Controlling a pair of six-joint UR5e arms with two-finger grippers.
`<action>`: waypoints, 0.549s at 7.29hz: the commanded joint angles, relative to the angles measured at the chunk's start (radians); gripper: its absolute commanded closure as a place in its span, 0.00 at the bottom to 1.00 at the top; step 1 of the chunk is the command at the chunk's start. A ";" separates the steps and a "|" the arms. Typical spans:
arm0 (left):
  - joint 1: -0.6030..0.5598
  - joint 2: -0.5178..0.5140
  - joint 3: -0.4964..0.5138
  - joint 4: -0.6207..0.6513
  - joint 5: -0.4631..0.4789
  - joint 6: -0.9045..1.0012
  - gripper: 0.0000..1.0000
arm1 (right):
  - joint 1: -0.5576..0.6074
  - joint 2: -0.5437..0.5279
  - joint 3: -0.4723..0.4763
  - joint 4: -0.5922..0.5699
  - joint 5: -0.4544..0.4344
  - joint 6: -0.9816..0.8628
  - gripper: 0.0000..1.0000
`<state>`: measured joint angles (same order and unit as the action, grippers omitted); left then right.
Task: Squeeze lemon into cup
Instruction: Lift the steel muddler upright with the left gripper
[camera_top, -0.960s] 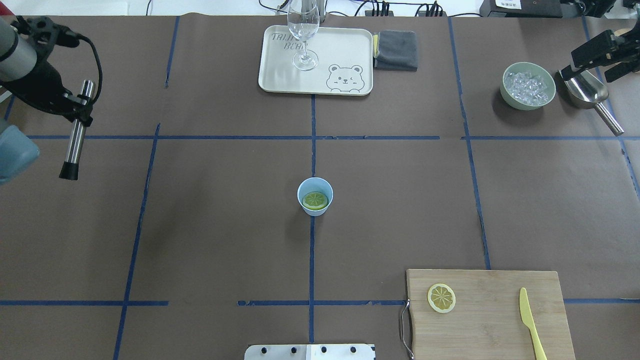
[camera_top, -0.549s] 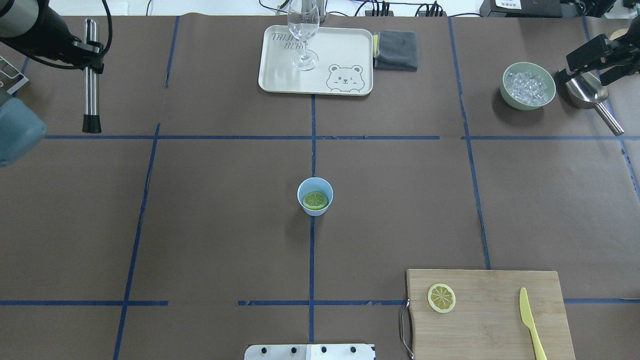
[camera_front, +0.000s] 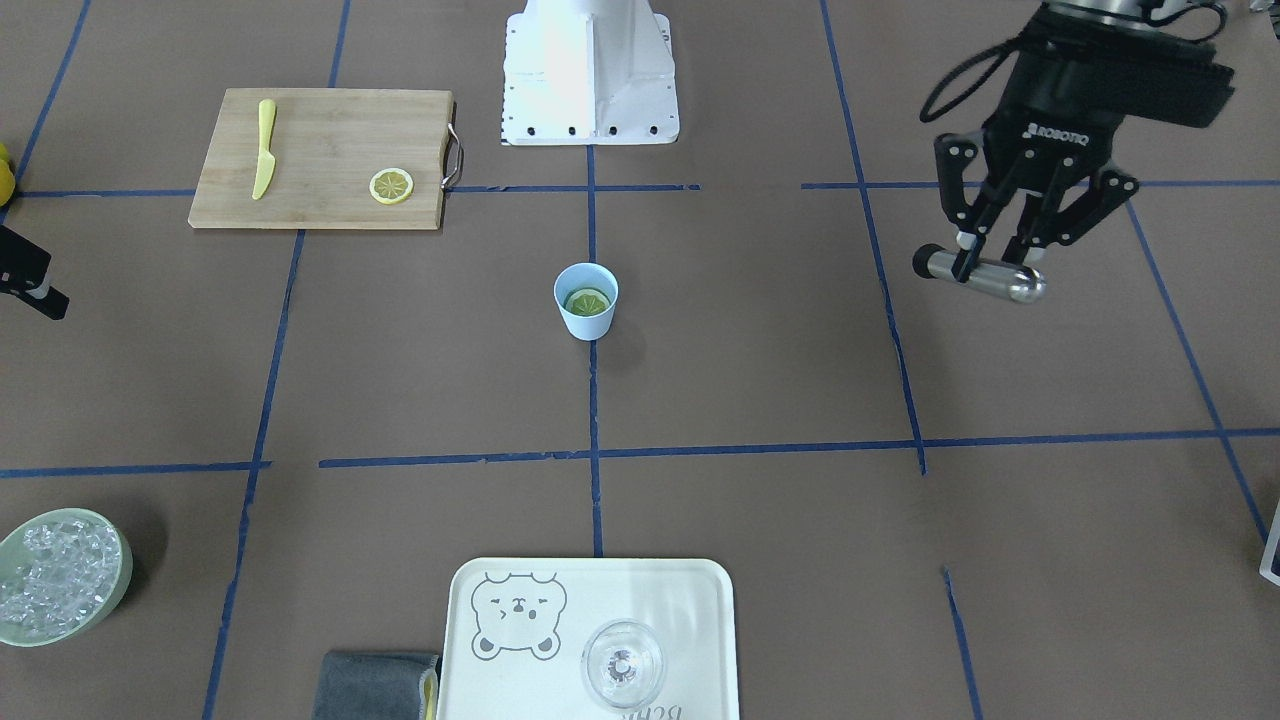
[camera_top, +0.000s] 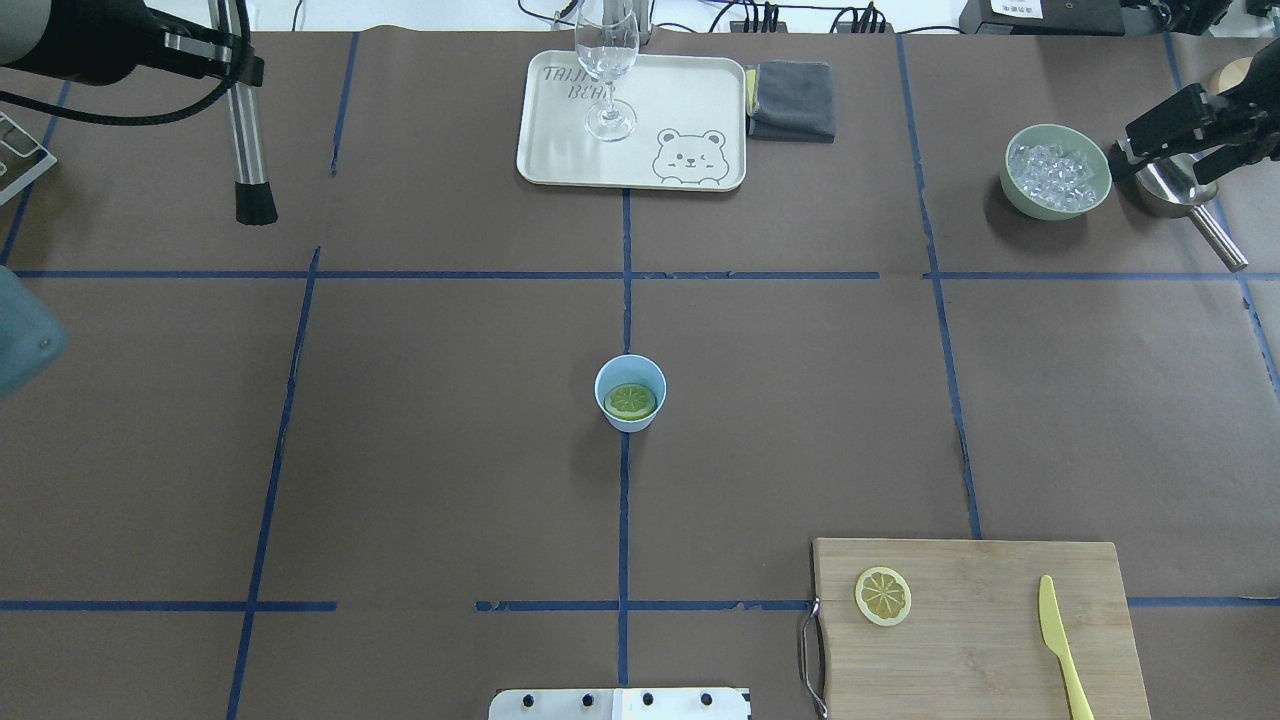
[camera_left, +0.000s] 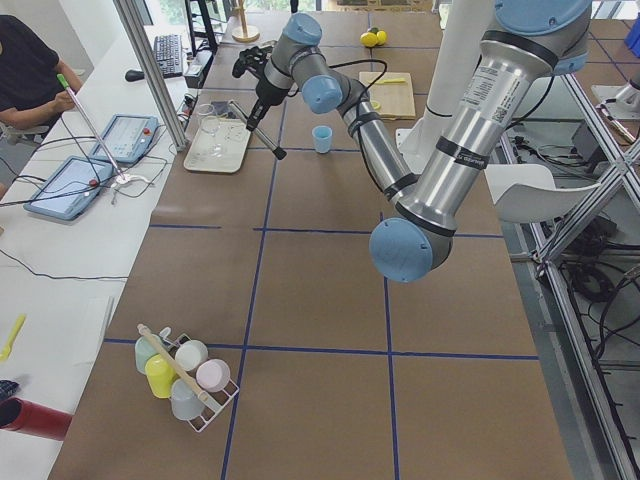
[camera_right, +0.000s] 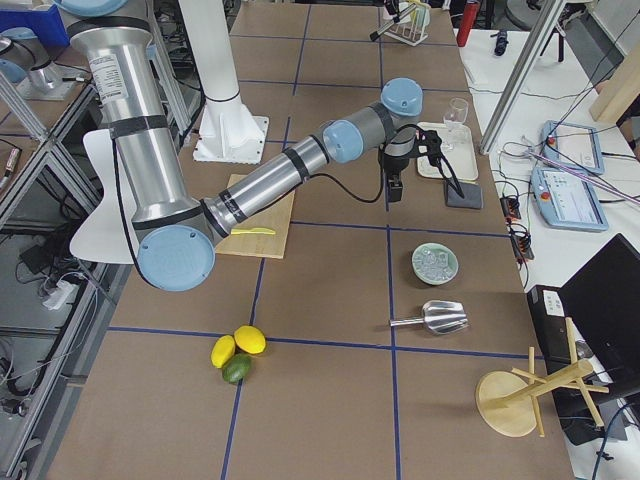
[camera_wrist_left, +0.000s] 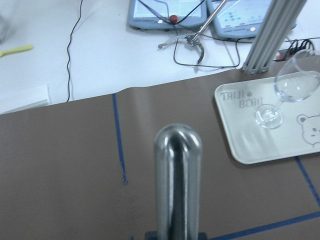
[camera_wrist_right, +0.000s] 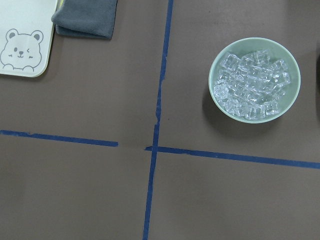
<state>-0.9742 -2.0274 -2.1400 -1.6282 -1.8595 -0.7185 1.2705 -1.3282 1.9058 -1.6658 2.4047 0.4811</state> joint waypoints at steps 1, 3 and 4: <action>0.100 -0.019 -0.026 -0.028 0.081 -0.012 1.00 | 0.000 -0.006 -0.017 0.000 0.001 -0.004 0.00; 0.127 -0.022 0.029 -0.227 0.088 -0.129 1.00 | 0.001 -0.020 -0.013 0.000 0.001 -0.006 0.00; 0.129 -0.011 0.052 -0.378 0.095 -0.142 1.00 | 0.001 -0.022 -0.013 0.000 0.001 -0.006 0.00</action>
<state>-0.8581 -2.0455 -2.1209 -1.8390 -1.7749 -0.8126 1.2714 -1.3440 1.8919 -1.6659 2.4053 0.4758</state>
